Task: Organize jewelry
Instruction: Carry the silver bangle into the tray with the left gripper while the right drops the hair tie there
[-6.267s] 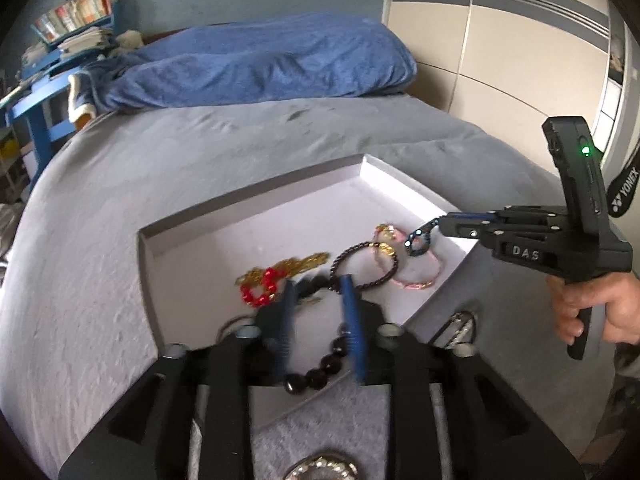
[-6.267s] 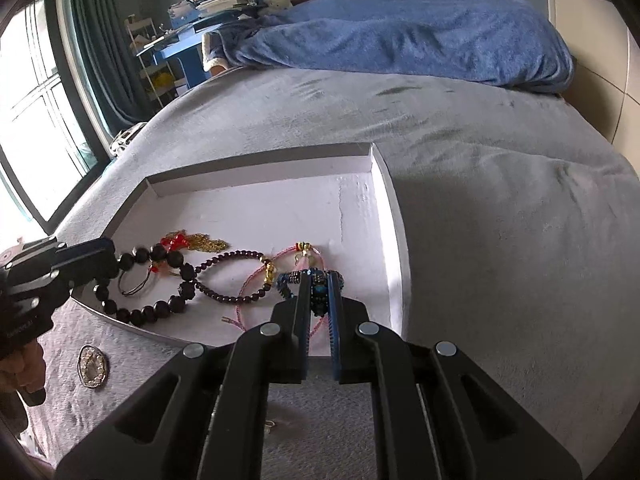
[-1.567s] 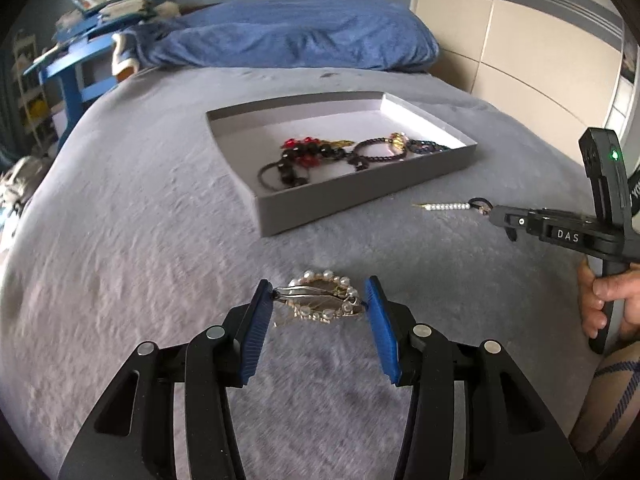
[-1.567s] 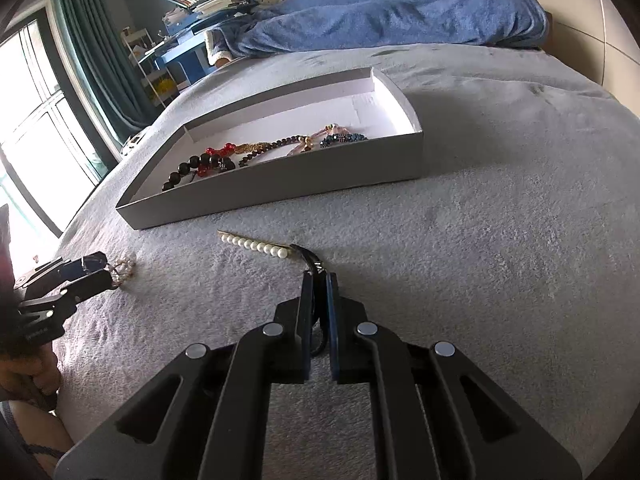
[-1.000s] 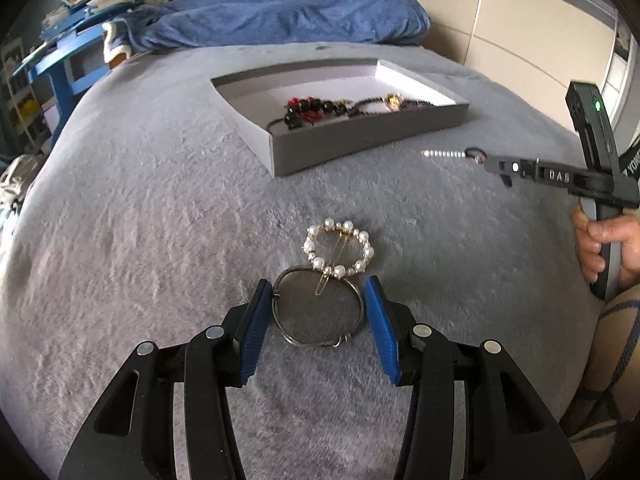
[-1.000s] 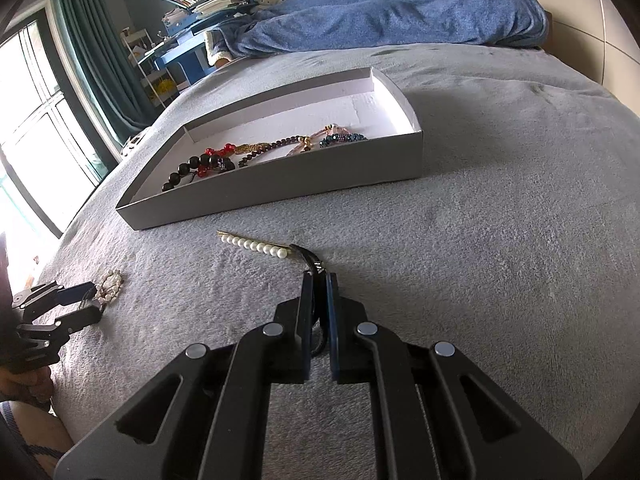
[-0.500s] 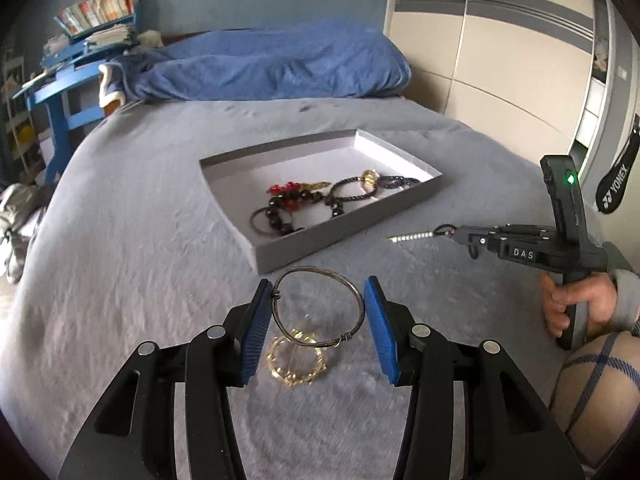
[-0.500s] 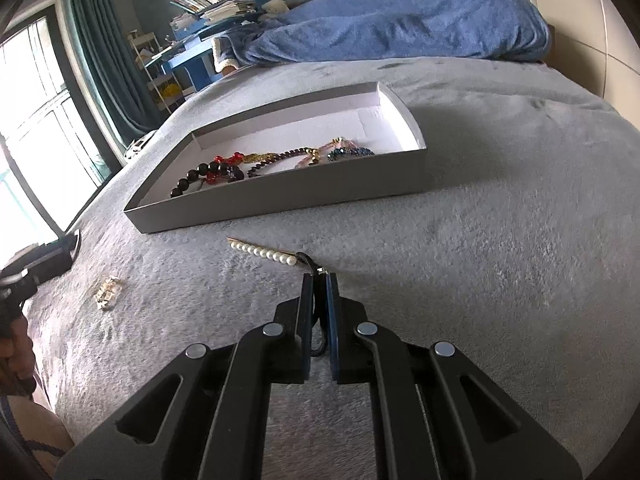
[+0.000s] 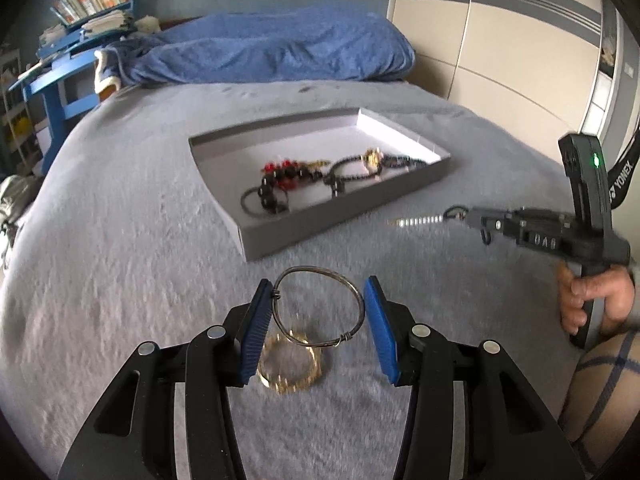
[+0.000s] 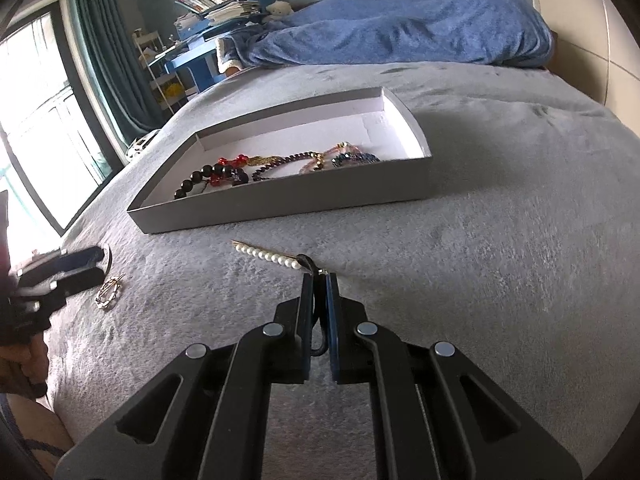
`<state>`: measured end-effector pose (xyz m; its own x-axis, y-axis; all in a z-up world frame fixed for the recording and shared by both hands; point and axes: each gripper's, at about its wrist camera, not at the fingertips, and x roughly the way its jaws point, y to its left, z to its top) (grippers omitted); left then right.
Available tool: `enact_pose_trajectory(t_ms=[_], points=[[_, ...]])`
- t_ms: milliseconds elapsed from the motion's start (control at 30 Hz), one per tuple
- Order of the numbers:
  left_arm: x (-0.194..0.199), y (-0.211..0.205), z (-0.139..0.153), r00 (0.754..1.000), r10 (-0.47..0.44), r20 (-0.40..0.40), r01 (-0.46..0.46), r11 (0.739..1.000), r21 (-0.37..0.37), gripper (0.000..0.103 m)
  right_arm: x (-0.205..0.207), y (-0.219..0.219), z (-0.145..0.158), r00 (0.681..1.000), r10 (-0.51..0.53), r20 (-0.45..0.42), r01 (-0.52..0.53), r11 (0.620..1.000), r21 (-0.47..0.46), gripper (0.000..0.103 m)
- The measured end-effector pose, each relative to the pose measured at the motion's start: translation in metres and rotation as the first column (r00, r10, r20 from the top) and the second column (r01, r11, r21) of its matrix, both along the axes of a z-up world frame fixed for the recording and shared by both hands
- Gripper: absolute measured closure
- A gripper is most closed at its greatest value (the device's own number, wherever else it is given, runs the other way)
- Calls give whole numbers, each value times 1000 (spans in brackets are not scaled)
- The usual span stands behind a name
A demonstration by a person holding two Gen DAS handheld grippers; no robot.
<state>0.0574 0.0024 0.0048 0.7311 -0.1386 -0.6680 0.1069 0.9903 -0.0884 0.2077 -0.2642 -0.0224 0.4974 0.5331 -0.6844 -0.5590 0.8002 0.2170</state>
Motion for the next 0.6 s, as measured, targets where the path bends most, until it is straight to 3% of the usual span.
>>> enact_pose_trajectory(t_ms=[600], points=[[52, -13, 39, 996, -6, 86, 9, 1000, -29, 55, 28, 16, 56, 995, 28, 97, -35, 996, 77, 97]])
